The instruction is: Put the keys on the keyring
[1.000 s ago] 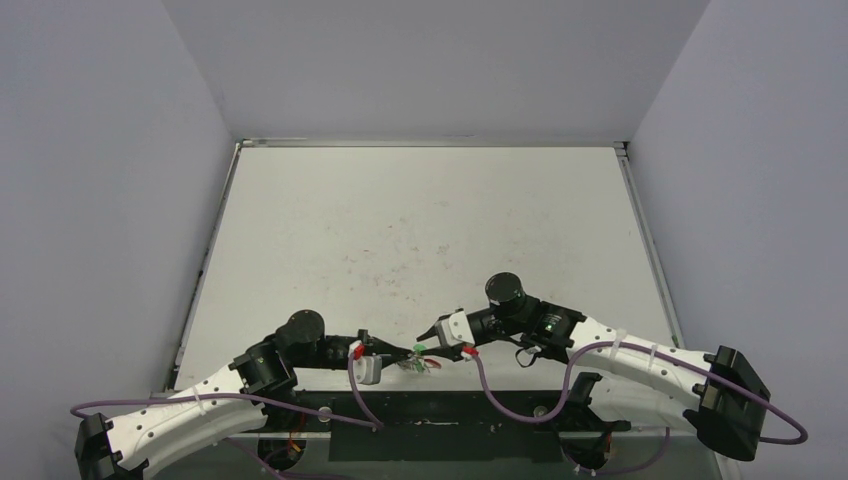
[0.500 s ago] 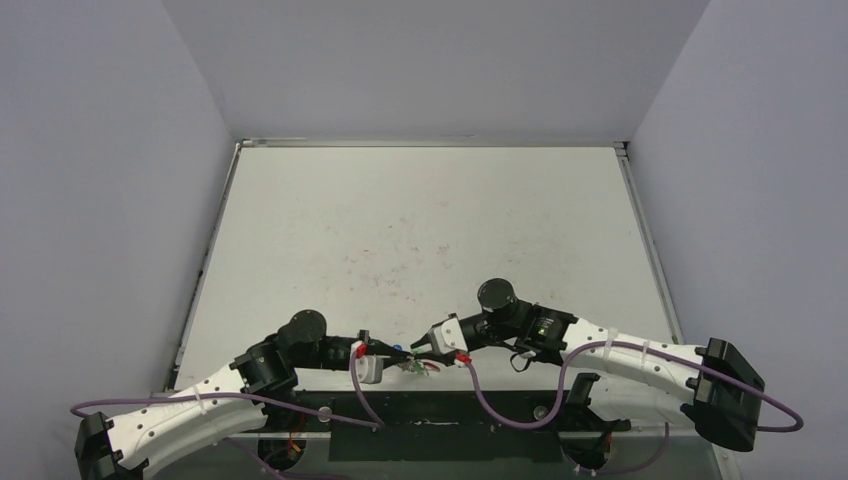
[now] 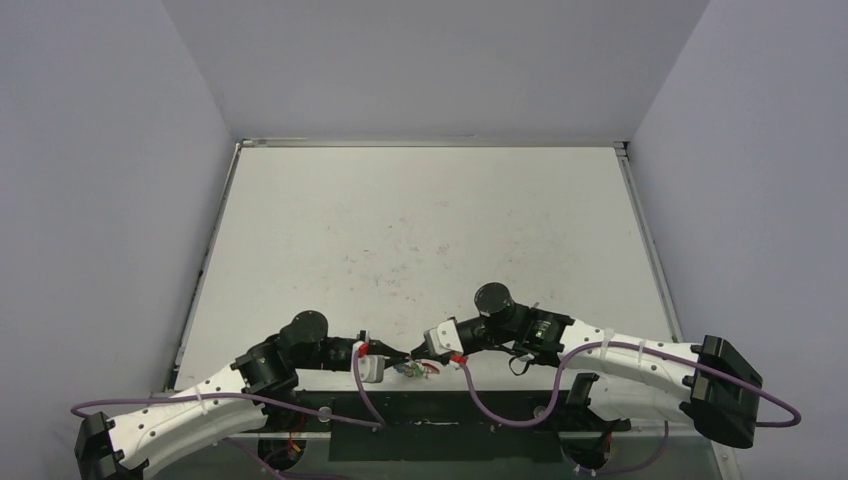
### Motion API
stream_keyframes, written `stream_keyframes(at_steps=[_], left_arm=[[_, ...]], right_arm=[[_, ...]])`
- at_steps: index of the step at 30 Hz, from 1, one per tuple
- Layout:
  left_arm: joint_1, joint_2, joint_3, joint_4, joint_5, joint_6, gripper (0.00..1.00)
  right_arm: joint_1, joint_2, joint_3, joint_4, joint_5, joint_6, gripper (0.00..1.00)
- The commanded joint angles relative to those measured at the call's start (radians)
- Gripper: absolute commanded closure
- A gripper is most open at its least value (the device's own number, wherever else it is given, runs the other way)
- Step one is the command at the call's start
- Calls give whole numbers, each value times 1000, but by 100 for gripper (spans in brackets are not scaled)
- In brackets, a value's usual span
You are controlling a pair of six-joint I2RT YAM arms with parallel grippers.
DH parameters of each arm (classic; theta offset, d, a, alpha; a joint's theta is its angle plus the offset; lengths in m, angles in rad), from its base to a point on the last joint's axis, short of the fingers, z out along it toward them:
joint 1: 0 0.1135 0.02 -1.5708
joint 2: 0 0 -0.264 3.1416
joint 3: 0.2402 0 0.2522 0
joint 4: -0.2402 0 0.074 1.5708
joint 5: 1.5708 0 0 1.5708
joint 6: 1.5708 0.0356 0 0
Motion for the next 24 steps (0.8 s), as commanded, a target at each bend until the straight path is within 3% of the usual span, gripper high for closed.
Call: stream_keyframes(at_steps=[1, 17, 19, 21, 24], left_arm=[[-2, -12, 16, 150, -33, -12, 100], [-2, -10, -32, 266, -54, -76, 100], [-2, -12, -31, 263, -54, -76, 100], [-3, -14, -31, 259, -56, -75, 100], [-3, -16, -27, 249, -61, -73, 100]], right_arm=[[19, -21, -5, 113, 21, 47, 100], [21, -13, -66, 240, 111, 116, 87], [21, -17, -67, 235, 120, 114, 90], [21, -19, -65, 227, 120, 111, 100], [20, -24, -51, 198, 133, 124, 100]])
